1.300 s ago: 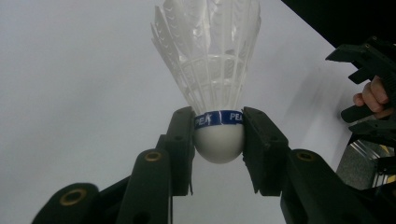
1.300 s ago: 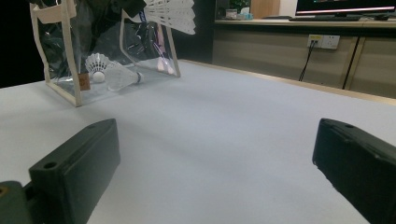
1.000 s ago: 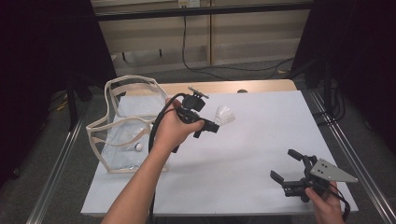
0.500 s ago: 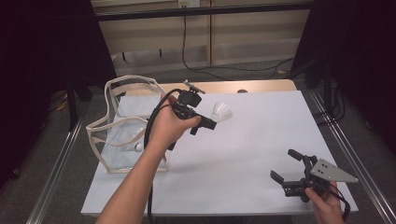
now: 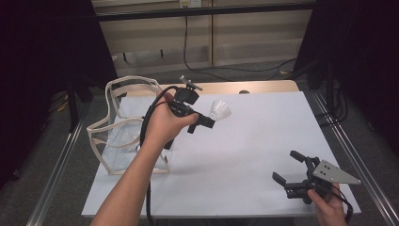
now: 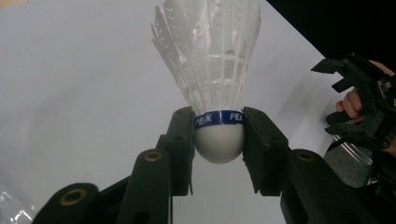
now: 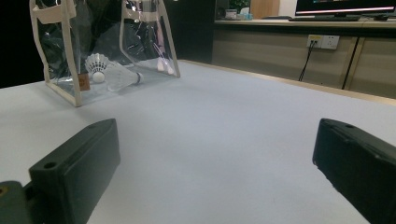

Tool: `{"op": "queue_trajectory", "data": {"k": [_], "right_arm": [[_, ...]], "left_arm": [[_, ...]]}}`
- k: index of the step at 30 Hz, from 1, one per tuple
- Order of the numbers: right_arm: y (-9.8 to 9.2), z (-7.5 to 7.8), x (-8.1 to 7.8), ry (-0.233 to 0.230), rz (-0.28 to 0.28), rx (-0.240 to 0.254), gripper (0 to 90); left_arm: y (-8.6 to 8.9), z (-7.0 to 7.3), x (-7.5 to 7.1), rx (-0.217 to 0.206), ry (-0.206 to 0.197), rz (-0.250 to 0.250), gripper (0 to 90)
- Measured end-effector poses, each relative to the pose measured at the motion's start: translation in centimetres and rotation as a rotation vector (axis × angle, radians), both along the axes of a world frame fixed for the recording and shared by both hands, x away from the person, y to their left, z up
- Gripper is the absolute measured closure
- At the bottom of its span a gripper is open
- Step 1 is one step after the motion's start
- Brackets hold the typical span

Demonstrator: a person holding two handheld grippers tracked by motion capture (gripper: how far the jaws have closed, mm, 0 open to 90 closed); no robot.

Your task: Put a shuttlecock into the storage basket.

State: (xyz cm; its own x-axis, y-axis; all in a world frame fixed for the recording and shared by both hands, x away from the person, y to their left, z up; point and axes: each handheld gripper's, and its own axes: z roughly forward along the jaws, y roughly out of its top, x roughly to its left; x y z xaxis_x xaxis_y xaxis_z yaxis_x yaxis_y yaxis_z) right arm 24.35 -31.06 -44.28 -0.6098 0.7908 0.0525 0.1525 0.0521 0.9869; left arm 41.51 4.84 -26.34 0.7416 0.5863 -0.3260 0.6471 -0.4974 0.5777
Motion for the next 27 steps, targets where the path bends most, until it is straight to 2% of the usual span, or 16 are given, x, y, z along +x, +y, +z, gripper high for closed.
{"op": "queue_trajectory", "data": {"k": [12,27], "right_arm": [[0.0,0.0,0.0,0.0,0.001,0.0,0.4],[0.0,0.0,0.0,0.001,0.0,-0.004,0.4]], "left_arm": [[1.0,1.2,-0.1,0.0,-0.001,0.027,65.1],[2.8,2.8,0.2,0.021,-0.007,0.056,65.1]]}}
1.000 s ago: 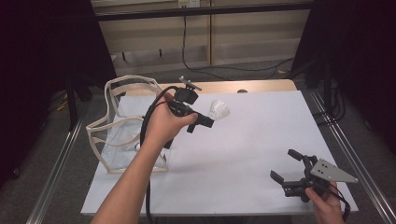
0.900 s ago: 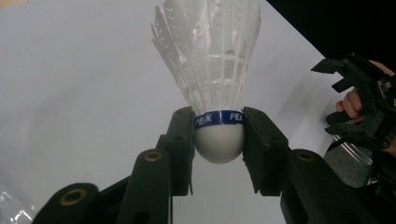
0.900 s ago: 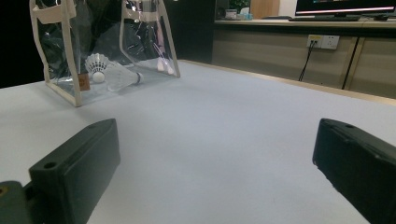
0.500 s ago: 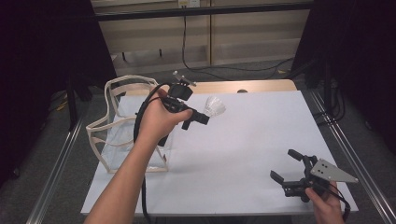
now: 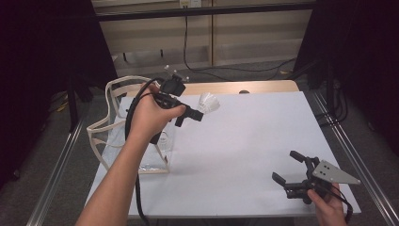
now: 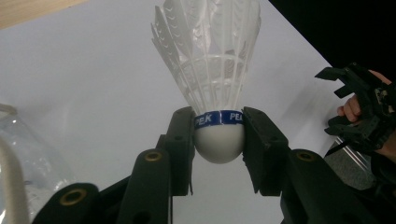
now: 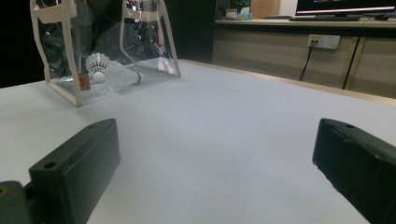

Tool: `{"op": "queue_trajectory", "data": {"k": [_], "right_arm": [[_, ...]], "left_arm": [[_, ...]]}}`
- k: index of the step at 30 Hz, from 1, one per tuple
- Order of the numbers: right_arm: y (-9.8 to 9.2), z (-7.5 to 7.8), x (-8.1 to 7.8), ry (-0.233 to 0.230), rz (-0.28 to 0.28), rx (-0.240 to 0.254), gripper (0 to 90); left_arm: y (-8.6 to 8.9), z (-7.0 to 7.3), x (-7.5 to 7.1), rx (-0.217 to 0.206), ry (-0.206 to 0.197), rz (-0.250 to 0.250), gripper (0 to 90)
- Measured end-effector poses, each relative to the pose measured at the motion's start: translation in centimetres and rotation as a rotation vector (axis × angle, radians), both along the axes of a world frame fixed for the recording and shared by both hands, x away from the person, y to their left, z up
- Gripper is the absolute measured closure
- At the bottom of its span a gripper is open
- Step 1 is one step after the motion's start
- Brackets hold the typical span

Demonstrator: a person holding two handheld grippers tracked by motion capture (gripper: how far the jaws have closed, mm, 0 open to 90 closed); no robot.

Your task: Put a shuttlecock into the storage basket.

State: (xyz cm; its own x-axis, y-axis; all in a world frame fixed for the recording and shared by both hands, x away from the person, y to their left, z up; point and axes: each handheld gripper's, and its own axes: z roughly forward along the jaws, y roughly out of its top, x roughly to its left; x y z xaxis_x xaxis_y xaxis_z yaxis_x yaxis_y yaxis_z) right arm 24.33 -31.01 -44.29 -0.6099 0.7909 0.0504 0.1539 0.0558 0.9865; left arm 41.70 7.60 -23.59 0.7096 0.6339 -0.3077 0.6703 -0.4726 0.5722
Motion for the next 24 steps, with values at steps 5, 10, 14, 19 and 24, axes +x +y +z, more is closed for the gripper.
{"op": "queue_trajectory", "data": {"k": [5,10,14,19,24], "right_arm": [[0.0,0.0,0.0,-0.003,0.0,0.001,0.4],[0.0,0.0,0.0,0.0,-0.001,0.002,0.4],[0.0,0.0,0.0,-0.002,-0.001,0.0,0.4],[0.0,0.0,0.0,0.001,0.0,0.001,0.4],[0.0,0.0,0.0,-0.003,0.0,0.0,0.4]], "left_arm": [[0.8,0.3,0.2,0.004,-0.001,0.024,65.1],[1.4,0.6,0.3,0.002,0.0,0.033,65.1],[1.8,0.9,0.3,0.007,0.001,0.038,65.1],[2.4,1.0,0.5,0.013,0.003,0.047,65.1],[2.9,1.2,0.5,0.007,0.009,0.057,65.1]]}}
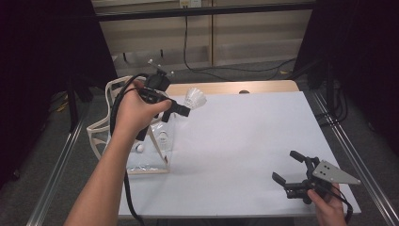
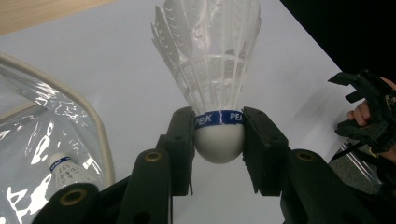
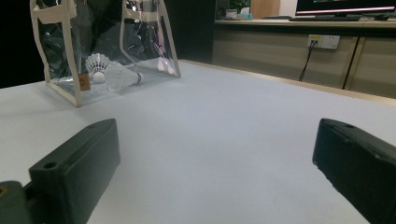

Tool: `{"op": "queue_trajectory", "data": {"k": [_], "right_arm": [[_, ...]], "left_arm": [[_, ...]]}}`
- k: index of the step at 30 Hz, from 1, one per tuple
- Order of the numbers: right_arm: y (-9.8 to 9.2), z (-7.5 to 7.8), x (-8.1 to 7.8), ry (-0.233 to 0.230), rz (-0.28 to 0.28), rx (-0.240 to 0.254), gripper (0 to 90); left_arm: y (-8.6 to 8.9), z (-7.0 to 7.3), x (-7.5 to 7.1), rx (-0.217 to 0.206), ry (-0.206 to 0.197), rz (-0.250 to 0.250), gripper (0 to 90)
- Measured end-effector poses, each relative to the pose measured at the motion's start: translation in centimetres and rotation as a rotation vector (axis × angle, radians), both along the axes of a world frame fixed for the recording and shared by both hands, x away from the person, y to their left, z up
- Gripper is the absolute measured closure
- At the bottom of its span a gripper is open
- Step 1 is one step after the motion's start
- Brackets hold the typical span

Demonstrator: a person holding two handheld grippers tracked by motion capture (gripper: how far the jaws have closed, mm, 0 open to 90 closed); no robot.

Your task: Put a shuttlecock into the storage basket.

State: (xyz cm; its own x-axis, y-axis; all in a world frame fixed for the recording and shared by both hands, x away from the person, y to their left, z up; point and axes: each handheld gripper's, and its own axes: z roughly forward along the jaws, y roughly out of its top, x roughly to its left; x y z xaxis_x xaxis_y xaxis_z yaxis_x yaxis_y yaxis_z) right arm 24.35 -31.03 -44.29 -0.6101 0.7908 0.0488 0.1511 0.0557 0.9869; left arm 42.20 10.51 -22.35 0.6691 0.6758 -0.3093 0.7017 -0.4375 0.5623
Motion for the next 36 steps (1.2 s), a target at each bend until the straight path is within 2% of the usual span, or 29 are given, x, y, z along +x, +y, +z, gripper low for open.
{"op": "queue_trajectory", "data": {"k": [8,23,36], "right_arm": [[0.0,0.0,0.0,-0.002,-0.001,0.0,0.4],[0.0,0.0,0.0,-0.001,-0.002,0.001,0.4],[0.1,0.0,0.0,-0.002,0.0,0.003,0.4]], "left_arm": [[0.7,0.4,0.1,-0.003,-0.004,0.024,65.1],[2.1,0.9,0.4,0.021,0.005,0.046,65.1],[2.7,1.6,0.3,0.035,-0.004,0.059,65.1]]}}
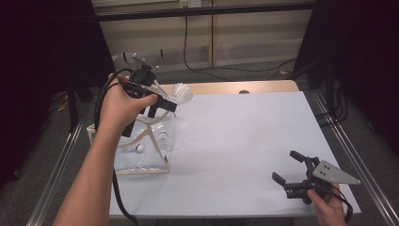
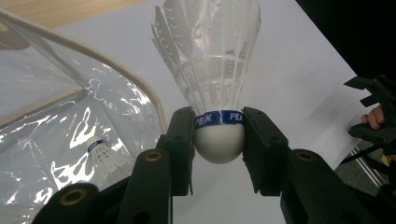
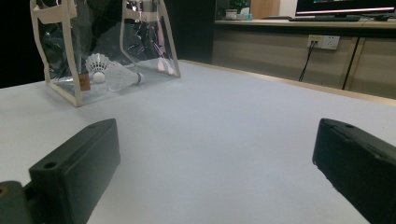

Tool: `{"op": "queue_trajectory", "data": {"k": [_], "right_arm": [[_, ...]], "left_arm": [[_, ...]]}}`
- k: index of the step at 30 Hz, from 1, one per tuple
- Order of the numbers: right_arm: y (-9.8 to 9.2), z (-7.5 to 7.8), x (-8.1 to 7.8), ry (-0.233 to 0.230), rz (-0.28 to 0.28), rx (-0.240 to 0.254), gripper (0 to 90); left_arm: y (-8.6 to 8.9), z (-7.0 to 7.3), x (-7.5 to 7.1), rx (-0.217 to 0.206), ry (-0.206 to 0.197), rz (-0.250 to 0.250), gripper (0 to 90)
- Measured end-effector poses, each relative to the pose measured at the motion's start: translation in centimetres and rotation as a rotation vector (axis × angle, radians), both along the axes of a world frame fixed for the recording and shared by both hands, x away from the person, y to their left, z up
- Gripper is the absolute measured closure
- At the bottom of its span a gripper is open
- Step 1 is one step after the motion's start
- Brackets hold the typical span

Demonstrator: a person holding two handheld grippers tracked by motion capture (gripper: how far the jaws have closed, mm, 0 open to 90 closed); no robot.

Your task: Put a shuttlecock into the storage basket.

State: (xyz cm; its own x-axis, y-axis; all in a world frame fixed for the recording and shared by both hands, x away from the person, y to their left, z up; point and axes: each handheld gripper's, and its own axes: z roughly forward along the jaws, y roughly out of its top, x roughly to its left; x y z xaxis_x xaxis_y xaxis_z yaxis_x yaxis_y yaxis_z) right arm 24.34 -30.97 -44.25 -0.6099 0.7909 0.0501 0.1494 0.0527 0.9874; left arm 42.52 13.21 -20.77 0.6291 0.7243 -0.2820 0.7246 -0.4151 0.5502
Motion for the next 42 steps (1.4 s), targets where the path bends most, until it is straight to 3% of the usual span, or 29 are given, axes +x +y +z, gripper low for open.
{"op": "queue_trajectory", "data": {"k": [9,19,21,42], "right_arm": [[0.0,0.0,0.0,-0.001,0.001,0.001,0.4],[0.0,0.0,0.0,-0.002,0.0,-0.004,0.4],[0.0,0.0,0.0,-0.002,0.0,-0.003,0.4],[0.0,0.0,0.0,-0.002,0.001,-0.002,0.4]], "left_arm": [[0.6,0.6,0.0,-0.004,-0.01,0.009,65.2],[1.9,0.8,0.1,-0.007,-0.023,0.06,65.1],[2.1,0.8,0.1,0.012,-0.035,0.071,65.1],[4.0,0.4,0.5,-0.002,-0.036,0.128,65.1]]}}
